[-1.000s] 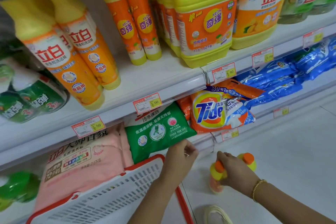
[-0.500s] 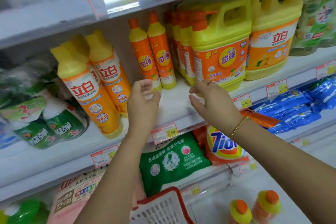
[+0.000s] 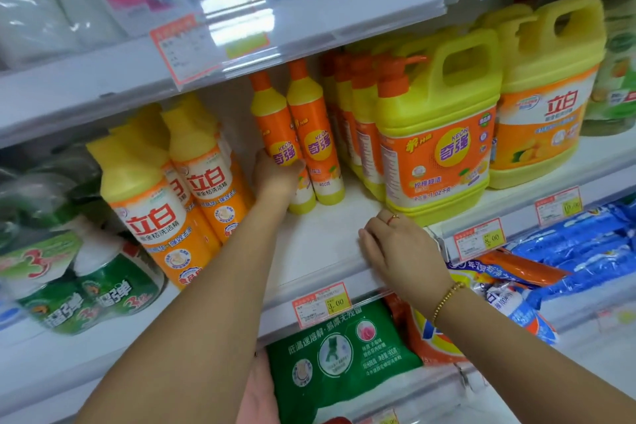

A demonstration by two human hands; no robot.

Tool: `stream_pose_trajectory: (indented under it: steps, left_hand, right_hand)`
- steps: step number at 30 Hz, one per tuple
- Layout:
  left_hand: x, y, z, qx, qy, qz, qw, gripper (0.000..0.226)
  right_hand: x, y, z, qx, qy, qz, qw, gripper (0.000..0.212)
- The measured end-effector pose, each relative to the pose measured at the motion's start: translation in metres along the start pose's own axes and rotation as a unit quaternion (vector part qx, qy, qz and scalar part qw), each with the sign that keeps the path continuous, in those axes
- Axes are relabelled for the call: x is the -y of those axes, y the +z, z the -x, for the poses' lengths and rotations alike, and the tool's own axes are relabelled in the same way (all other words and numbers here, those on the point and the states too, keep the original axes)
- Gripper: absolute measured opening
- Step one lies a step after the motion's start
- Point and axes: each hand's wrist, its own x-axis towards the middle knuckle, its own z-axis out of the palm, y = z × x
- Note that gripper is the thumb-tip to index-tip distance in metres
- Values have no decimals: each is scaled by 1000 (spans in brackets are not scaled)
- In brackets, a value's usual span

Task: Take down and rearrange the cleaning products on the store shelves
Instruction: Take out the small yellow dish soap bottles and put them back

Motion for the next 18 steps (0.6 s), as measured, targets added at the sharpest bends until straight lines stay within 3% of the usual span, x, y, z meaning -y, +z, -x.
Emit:
stream_pose_trajectory:
  steps: [6, 12, 18]
  left_hand:
    - [5, -11, 43, -85, 53, 6, 995, 58]
    - [18, -39, 132, -37, 169, 75, 982, 55]
    - [4, -79, 198, -27, 140, 122, 982, 55]
  right_hand:
    - [4, -17, -4, 86, 34, -54, 994, 23]
    - [19, -58, 18, 113, 55, -144, 982, 23]
    - [48, -105, 25, 149, 28, -146, 978, 37]
